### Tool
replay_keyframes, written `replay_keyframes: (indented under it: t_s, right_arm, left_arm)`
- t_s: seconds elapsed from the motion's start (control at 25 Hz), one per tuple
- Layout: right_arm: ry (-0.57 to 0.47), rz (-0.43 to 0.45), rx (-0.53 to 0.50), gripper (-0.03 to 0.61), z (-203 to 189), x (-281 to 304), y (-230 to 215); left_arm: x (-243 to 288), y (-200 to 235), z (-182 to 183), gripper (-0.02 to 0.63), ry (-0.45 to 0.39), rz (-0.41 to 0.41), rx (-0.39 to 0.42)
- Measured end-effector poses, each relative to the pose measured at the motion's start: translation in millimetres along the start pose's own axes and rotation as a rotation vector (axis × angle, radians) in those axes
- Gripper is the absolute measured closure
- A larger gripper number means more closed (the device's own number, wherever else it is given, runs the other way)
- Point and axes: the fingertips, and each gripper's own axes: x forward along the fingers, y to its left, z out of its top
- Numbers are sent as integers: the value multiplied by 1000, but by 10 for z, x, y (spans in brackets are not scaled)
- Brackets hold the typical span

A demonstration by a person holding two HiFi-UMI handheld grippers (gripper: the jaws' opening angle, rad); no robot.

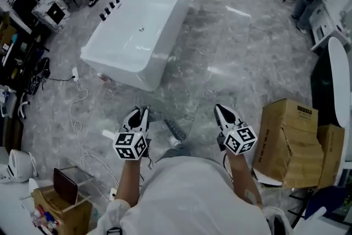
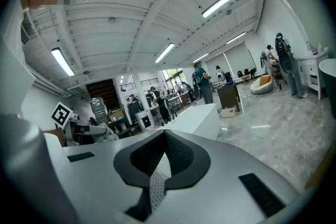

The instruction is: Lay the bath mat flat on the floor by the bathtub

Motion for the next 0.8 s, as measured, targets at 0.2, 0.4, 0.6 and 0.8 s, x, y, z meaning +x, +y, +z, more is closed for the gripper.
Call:
replay_keyframes:
  t_s: [0.2, 0.4, 0.6, 0.8]
  right_arm:
    - [32, 77, -14, 552, 120, 788, -17]
    - [75, 161, -27, 552, 215, 1419, -31]
    - [138, 273, -37, 552, 209, 2014, -122]
    - [248, 428, -45, 552, 133, 2605, -193]
  left_arm:
    - [242, 421, 182, 558, -6, 60, -27]
    - [416, 776, 373, 558, -27, 140, -55]
    - [599, 1036, 420, 558, -37, 252, -104]
    - [746, 1293, 429, 558, -43, 403, -185]
